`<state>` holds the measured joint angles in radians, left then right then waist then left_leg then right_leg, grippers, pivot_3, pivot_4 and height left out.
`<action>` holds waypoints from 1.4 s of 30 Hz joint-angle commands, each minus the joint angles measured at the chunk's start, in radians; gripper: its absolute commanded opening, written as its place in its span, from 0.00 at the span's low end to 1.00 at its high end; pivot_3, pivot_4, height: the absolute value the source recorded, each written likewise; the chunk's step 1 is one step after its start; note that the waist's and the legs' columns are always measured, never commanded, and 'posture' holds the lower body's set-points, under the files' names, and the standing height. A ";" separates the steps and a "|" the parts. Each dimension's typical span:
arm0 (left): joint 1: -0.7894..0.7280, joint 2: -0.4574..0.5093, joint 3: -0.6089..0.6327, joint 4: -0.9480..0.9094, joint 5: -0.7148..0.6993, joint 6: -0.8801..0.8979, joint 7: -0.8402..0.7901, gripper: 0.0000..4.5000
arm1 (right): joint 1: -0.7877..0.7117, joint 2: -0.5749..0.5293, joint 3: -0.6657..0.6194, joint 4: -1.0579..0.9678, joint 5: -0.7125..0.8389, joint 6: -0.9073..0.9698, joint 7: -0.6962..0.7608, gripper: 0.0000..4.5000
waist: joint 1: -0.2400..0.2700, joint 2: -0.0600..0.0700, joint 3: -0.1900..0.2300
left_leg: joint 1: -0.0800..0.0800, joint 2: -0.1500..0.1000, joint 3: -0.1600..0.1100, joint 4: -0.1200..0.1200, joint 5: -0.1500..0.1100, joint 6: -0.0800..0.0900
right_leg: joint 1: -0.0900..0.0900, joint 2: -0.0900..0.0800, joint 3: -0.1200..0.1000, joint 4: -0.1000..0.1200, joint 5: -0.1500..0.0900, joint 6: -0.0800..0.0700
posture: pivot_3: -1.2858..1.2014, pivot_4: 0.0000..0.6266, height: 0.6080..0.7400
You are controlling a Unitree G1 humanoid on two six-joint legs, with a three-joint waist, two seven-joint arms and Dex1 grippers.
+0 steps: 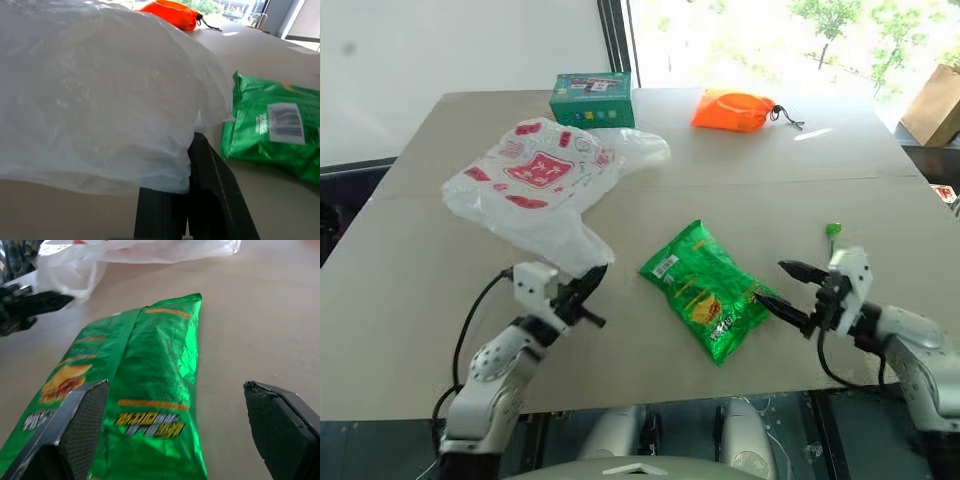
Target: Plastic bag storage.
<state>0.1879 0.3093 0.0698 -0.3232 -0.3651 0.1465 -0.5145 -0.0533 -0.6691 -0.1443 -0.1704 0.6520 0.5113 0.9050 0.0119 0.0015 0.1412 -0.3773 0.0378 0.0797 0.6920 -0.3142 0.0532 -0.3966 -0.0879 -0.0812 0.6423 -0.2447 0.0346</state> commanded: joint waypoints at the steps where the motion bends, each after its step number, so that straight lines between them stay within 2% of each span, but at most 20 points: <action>1: 0.066 0.050 0.112 -0.078 -0.035 0.001 0.003 0.01 | -0.129 -0.024 0.068 0.089 0.060 0.240 0.025 1.00 | 0.002 -0.001 0.001 | 0.000 0.000 0.000 0.000 0.000 0.000 | 0.000 0.000 0.000 0.000 0.000 0.000 | 0.52 0.24 1.00; 3: 0.083 0.059 0.132 -0.081 -0.030 -0.001 0.011 0.01 | -0.165 -0.041 0.097 0.111 0.074 0.313 0.062 1.00 | 0.010 0.000 0.001 | -0.002 0.000 -0.003 0.000 0.000 0.001 | 0.000 -0.001 -0.001 0.000 0.000 -0.001 | 0.52 0.24 1.00; 9: 0.097 0.033 0.148 -0.090 -0.009 -0.010 0.064 0.01 | -0.200 -0.121 0.310 0.111 -0.058 0.274 0.235 1.00 | 0.010 -0.004 -0.002 | -0.004 -0.001 -0.004 0.000 -0.001 0.001 | 0.000 -0.001 -0.003 -0.003 0.000 0.000 | 0.52 0.24 1.00; 16: 0.111 -0.017 0.110 -0.040 0.035 -0.069 0.077 0.01 | -0.236 -0.097 0.442 0.160 -0.236 0.165 0.245 1.00 | -0.001 -0.011 -0.006 | -0.002 0.000 -0.004 0.000 -0.001 0.001 | 0.001 0.000 -0.004 -0.002 0.000 0.000 | 0.52 0.24 1.00; 19: 0.098 -0.020 0.111 -0.035 0.039 -0.068 0.080 0.00 | -0.240 -0.088 0.462 0.200 -0.323 0.088 0.216 0.82 | -0.002 -0.016 -0.011 | 0.000 0.001 -0.005 0.000 -0.001 0.002 | 0.002 0.001 -0.004 -0.001 0.000 0.000 | 0.52 0.24 1.00; 27: 0.056 0.003 0.107 -0.059 0.030 -0.026 0.078 0.00 | -0.202 -0.071 0.411 0.191 -0.336 0.069 0.201 0.04 | 0.002 -0.020 -0.017 | 0.001 0.001 -0.006 0.000 0.000 -0.001 | 0.003 -0.002 -0.003 -0.001 0.000 -0.001 | 0.52 0.24 1.00; 28: 0.042 0.007 0.106 -0.053 0.029 -0.022 0.074 0.00 | -0.197 -0.067 0.398 0.186 -0.325 0.077 0.199 0.02 | 0.003 -0.021 -0.017 | 0.001 0.001 -0.006 0.000 0.000 -0.001 | 0.003 -0.002 -0.002 -0.001 -0.001 -0.003 | 0.52 0.24 1.00; 33: -0.070 0.003 0.094 -0.001 0.011 0.001 0.066 0.00 | -0.182 -0.025 0.277 0.124 -0.174 0.194 0.200 0.02 | 0.003 -0.020 -0.016 | 0.000 0.000 -0.007 0.000 0.001 -0.001 | 0.003 -0.007 -0.003 -0.001 -0.001 -0.004 | 0.52 0.24 1.00; 38: -0.244 -0.030 0.004 0.073 0.031 0.002 0.040 0.00 | -0.180 -0.006 0.109 0.067 0.021 0.349 0.189 0.02 | 0.005 -0.013 -0.011 | -0.003 -0.001 -0.008 0.000 0.001 -0.001 | 0.001 -0.004 -0.005 -0.001 0.000 -0.001 | 0.52 0.24 1.00; 42: -0.362 -0.067 -0.069 0.132 0.034 0.003 0.009 0.00 | -0.182 -0.010 0.008 0.081 0.087 0.401 0.146 0.02 | 0.005 -0.011 -0.009 | -0.004 -0.002 -0.006 0.000 0.001 -0.001 | 0.001 -0.003 -0.007 -0.002 0.000 0.000 | 0.52 0.24 1.00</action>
<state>-0.1478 0.2511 0.0274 -0.1991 -0.3363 0.1609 -0.4841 -0.2255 -0.6680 -0.0734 -0.0692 0.7005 0.8973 1.0702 0.0167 -0.0093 0.1318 -0.3812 0.0360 0.0736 0.6918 -0.3136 0.0522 -0.3956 -0.0902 -0.0880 0.6403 -0.2443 0.0344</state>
